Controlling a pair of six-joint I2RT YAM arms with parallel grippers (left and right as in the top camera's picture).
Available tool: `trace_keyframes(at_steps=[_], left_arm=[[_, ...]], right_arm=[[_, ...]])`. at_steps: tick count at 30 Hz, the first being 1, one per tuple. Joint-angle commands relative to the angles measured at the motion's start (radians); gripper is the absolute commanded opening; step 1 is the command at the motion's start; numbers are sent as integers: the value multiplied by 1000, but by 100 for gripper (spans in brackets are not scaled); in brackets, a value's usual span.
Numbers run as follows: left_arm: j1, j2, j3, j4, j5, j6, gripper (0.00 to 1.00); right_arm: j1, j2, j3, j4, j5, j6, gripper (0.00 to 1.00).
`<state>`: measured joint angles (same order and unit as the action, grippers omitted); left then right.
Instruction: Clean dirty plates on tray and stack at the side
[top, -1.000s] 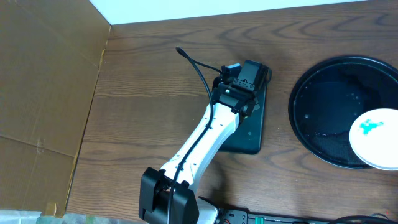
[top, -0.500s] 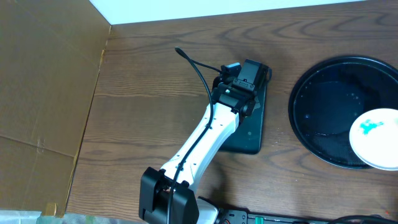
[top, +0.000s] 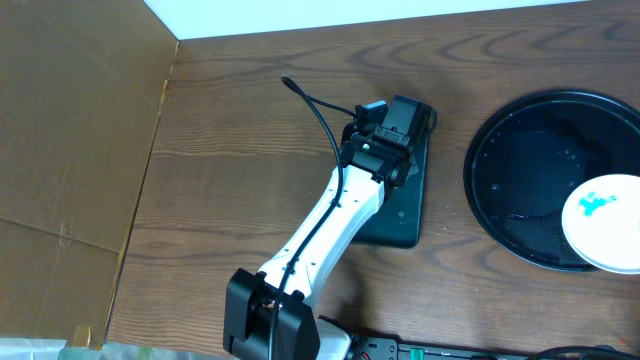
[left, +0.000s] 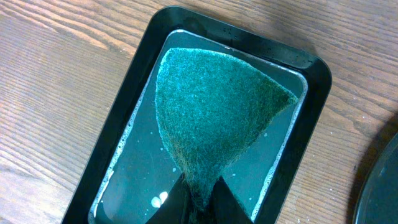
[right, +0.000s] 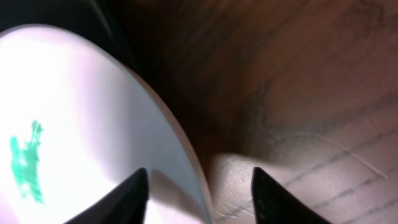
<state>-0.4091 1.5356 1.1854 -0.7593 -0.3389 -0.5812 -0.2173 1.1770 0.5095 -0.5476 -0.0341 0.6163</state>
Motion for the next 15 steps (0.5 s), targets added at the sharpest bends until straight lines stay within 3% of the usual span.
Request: trace_keyframes(at_steps=[1,6,10,12,15], left_arm=[[5,0,-6,-1,-10,-19,7],[5,0,-6,2,-10,-19,7],[5,0,-6,2,-10,-19,7],[5,0,-6,2,-10,-19,7],[5,0,-6,2,-10,-19,7]], right_arm=[[9,7,-3,10,0,27,46],[9,21,-3,14,3,35,24],[9,39,-3,21,-1,34,20],[9,42,-3,31,-1,34,1],[9,42,-1,45,-33,18,1]])
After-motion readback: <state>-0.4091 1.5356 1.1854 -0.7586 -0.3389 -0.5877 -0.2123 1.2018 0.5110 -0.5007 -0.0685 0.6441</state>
